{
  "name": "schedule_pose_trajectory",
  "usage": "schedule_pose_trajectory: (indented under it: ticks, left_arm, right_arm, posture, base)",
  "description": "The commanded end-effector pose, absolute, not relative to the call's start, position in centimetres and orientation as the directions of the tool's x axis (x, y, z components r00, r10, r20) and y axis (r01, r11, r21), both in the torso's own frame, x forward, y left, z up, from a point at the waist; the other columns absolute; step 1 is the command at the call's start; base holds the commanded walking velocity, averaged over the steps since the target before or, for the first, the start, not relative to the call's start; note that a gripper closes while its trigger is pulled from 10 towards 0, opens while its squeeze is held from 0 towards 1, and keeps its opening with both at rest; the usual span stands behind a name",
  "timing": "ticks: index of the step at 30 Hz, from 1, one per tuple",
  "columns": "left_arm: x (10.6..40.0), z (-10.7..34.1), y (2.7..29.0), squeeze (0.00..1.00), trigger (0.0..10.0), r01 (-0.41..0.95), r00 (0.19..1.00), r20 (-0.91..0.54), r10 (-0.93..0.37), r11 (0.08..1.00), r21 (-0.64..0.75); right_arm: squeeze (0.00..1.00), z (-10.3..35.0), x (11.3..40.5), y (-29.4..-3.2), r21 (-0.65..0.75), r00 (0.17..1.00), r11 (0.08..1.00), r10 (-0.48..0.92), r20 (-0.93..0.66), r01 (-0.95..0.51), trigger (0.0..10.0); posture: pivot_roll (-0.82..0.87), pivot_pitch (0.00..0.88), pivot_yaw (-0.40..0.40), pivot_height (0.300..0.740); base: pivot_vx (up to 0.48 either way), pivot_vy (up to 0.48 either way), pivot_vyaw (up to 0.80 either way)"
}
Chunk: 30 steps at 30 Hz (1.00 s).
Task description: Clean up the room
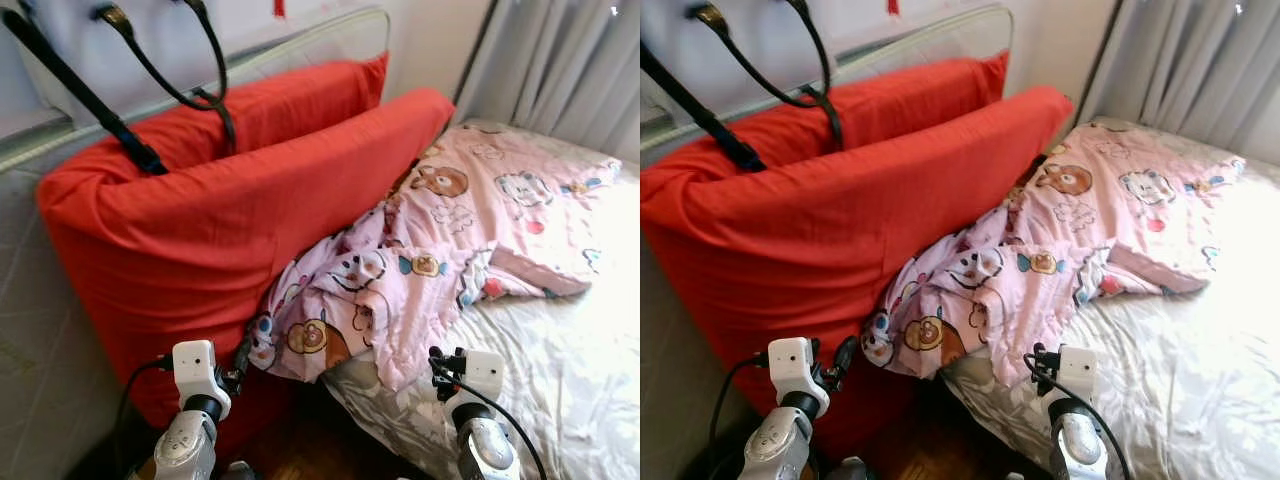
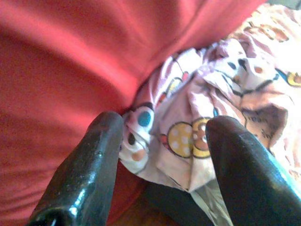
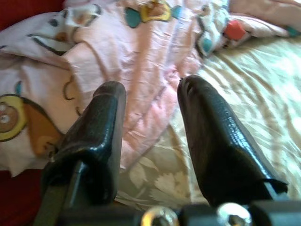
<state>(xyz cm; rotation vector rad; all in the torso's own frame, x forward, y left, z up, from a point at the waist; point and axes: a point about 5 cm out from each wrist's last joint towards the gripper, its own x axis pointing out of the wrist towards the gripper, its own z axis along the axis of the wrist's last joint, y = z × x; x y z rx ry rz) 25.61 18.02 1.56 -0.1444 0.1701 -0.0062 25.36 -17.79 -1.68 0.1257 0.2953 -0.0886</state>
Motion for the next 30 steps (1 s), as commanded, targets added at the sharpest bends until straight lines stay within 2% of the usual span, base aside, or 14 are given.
schedule_pose_trajectory:
  ticks: [1,15,19,30]
  left_arm:
    - [25.56,1.71,17.9,0.0,10.0,-0.001,0.986,-0.168,-0.025,0.989,-0.15]
    - [25.41,1.71,17.69,0.0,10.0,0.01,0.984,-0.172,-0.036,0.989,-0.15]
    - [25.4,1.77,17.73,0.0,10.0,0.01,0.984,-0.173,-0.036,0.989,-0.148]
    - [25.21,1.78,17.7,0.0,10.0,0.015,0.983,-0.179,-0.042,0.989,-0.15]
  right_arm:
    - [0.0,-1.61,25.4,-17.8,0.105,0.954,0.989,-0.068,-0.292,0.103,10.0]
    - [0.0,-1.97,25.3,-17.14,0.103,0.945,0.991,-0.049,-0.323,0.087,10.0]
    - [0.0,-1.87,25.28,-16.98,0.112,0.951,0.99,-0.044,-0.307,0.082,10.0]
    - [0.0,-1.95,25.11,-16.94,0.116,0.95,0.989,-0.049,-0.309,0.089,10.0]
  posture:
    - [-0.02,0.068,-0.04,0.651]
    - [-0.01,0.06,-0.035,0.651]
    - [-0.01,0.066,-0.034,0.631]
    - [0.0,0.082,-0.031,0.631]
  base:
    - [0.0,0.0,0.0]
    - [0.0,0.0,0.0]
    - [0.0,0.0,0.0]
    - [0.0,0.0,0.0]
